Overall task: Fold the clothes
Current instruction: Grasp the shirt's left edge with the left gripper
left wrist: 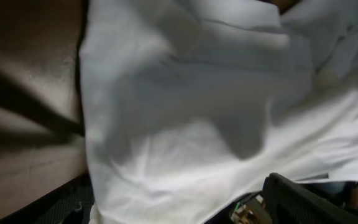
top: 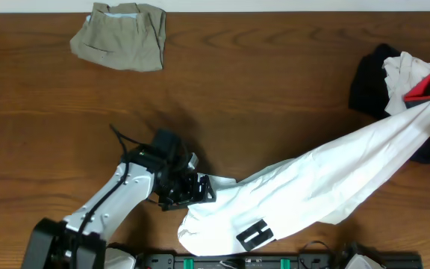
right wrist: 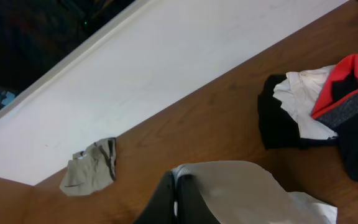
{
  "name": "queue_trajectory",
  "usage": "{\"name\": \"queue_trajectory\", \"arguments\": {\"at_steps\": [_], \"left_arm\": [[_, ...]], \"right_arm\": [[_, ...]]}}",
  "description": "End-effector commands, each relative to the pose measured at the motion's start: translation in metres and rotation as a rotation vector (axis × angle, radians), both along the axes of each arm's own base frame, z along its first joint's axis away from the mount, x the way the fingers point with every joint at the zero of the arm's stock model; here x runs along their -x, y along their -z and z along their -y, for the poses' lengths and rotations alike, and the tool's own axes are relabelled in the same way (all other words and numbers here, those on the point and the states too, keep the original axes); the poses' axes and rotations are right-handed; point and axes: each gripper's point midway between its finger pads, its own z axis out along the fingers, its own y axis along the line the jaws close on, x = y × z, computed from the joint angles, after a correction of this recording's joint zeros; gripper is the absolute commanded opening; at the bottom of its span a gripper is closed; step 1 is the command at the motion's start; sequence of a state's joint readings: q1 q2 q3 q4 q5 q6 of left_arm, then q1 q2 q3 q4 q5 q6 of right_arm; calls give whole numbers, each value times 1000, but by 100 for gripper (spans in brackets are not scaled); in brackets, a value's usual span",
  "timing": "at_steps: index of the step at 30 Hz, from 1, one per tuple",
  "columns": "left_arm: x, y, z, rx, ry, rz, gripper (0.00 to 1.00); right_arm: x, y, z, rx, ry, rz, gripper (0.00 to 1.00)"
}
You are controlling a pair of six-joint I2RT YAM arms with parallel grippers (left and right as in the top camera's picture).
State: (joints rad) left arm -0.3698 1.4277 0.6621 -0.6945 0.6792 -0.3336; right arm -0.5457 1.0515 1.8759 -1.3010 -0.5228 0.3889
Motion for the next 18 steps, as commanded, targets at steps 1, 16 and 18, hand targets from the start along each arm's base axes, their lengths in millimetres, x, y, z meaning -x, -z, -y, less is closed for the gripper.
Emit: {"name": "queue_trajectory", "arguments": {"at_steps": [1,16,18], "left_arm": [[4,7,1,1,-24,-62,88],[-4,0,9,53,-21,-17,62],[-5,-3,9,57,-21,-7,51]], "right_arm": [[0,-1,0,19,-8,4,1],[-2,2,1,25,-14,-9,1],[-2,4,1,20,-14,-15,1]]}}
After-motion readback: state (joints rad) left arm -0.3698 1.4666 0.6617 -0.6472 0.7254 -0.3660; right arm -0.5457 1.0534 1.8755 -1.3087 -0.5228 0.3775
